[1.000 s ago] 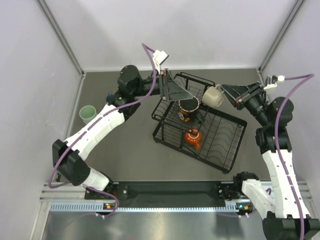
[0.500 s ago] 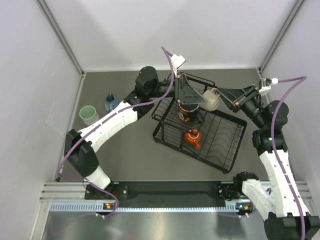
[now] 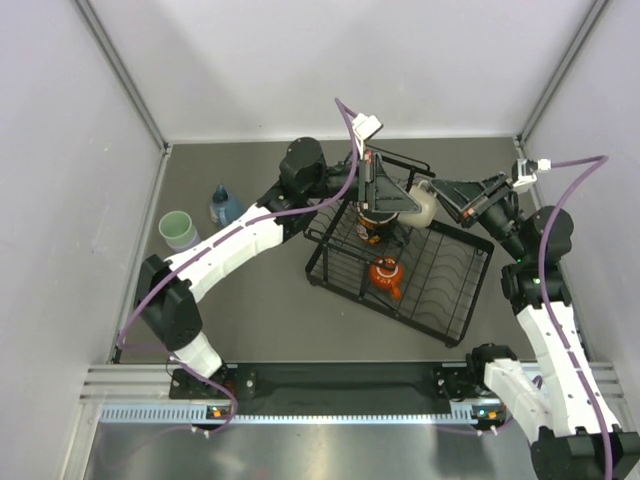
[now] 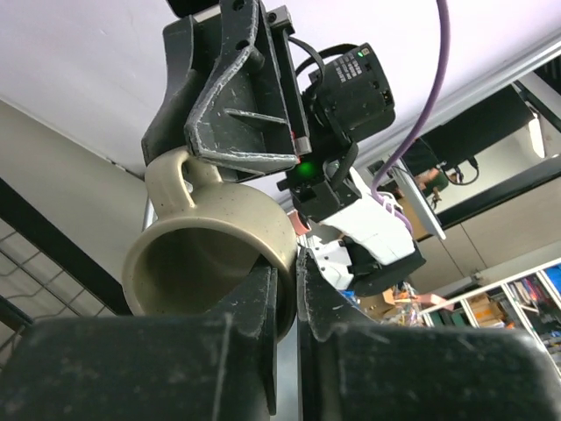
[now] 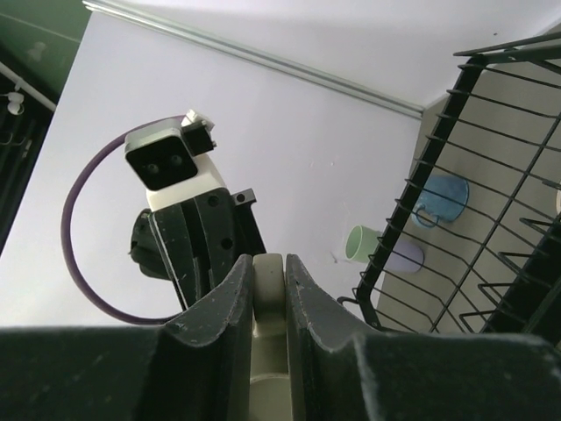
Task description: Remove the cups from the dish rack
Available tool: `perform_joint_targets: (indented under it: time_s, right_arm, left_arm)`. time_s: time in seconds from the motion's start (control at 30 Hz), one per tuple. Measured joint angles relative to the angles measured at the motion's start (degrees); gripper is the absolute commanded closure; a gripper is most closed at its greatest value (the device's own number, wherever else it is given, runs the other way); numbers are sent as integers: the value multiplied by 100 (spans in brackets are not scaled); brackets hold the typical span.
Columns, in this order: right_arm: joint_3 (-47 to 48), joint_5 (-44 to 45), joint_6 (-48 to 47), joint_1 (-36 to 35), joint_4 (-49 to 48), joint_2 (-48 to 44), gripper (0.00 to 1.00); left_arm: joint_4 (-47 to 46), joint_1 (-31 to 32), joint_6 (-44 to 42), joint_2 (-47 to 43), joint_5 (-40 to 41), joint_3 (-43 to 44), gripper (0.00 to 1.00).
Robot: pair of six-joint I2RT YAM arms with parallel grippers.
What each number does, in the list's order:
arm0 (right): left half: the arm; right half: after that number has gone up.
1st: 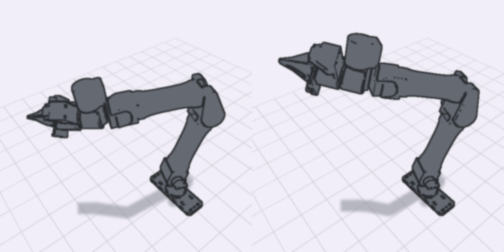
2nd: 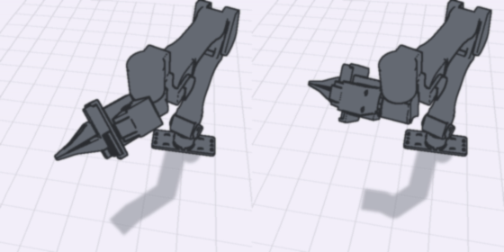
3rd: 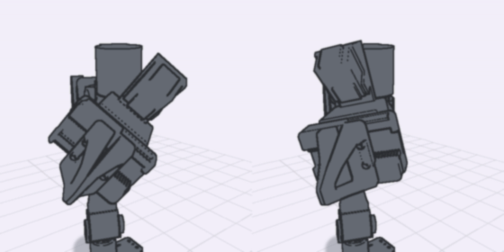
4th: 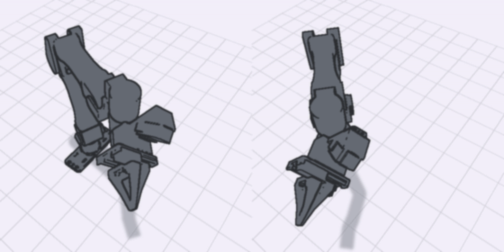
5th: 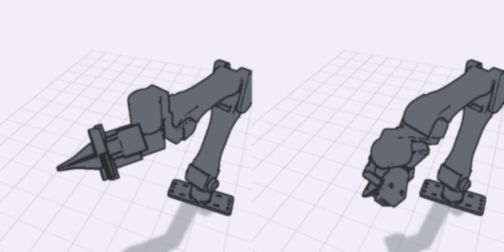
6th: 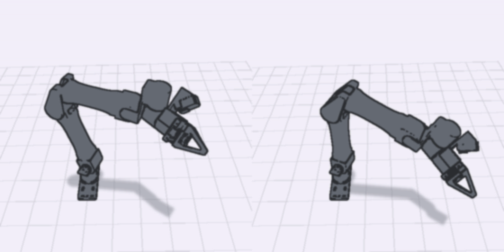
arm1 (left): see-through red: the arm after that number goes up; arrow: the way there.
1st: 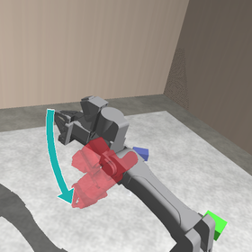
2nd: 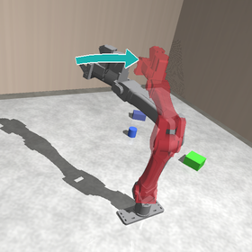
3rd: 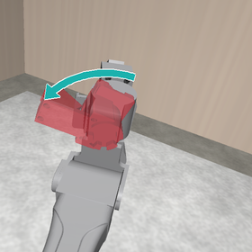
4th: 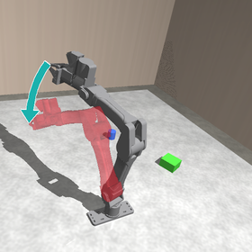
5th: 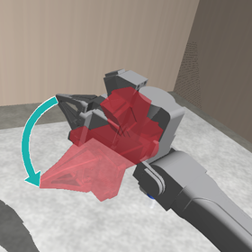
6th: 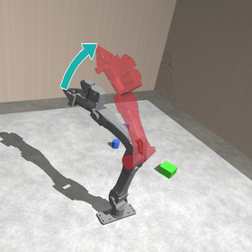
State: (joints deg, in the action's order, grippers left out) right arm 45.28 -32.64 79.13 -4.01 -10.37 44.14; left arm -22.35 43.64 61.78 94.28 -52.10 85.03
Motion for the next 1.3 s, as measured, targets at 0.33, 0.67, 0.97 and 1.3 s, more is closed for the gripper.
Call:
perform_joint_targets:
  time_s: [0.33, 0.67, 0.97, 1.3]
  right_arm:
    - [-96, 129, -199, -2, -144, -179, 1]
    - [393, 446, -990, -2, 815, -503, 0]
    - [476, 612, -1528, -2, 1447, -813, 0]
    - [459, 649, -1906, -2, 1711, -885, 0]
  left_arm:
    - [-33, -4, 133, -55, -76, -101, 100]
    - [1563, -4, -973, -863, 409, 210, 100]
    - [5167, -72, -2946, -1539, 3067, 1860, 100]
    - [7073, -1698, -3700, -2184, 5764, 1386, 100]
